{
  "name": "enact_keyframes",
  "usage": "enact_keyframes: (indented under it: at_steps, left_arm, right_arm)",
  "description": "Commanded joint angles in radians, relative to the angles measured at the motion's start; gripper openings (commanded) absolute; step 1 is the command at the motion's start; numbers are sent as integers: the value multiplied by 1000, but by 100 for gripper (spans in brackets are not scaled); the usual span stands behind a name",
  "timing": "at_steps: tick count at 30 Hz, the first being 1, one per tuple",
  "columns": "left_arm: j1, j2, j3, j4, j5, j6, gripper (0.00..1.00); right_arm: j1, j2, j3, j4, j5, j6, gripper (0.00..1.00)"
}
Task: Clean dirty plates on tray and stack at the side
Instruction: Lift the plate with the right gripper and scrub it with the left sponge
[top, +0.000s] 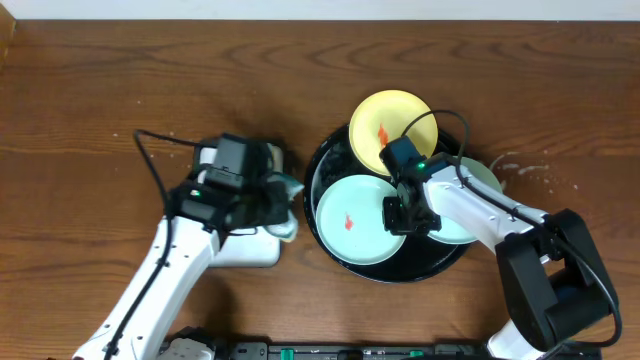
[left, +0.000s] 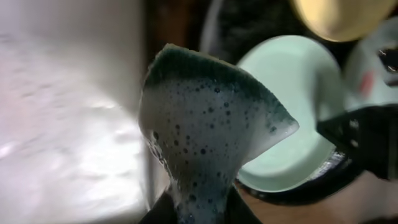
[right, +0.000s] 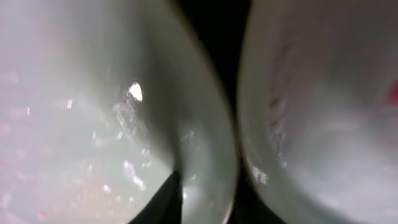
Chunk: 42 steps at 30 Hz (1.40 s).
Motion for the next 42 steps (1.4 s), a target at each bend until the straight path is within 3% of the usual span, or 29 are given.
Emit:
enact_keyframes:
  at_steps: [1,5,15,22,26,36,42]
  left_arm:
    - [-54,24,23,37,0,-77,7]
    - [-121,105,23,119,-5,-193,8]
    - [-285,370,23,404,-5,-431,7]
    - [-304,575,23,542,-5,-556,8]
    - [-295,636,23,503,-26,-543,7]
    - [-232,592,151,113,-462,-384,7]
    - [-243,595,174,114,-471,-339,8]
  right_arm:
    - [2,45,-4,65,47,15,14]
    - [3,45,-4,79,56,28,1]
    - [3,45,-4,79,70,52,1]
    - [3,45,-4,78,69,53,1]
    - [3,45,-4,77,69,53,1]
    - [3,45,-4,63,70,53,1]
    - [3,45,-4,60,70,60,1]
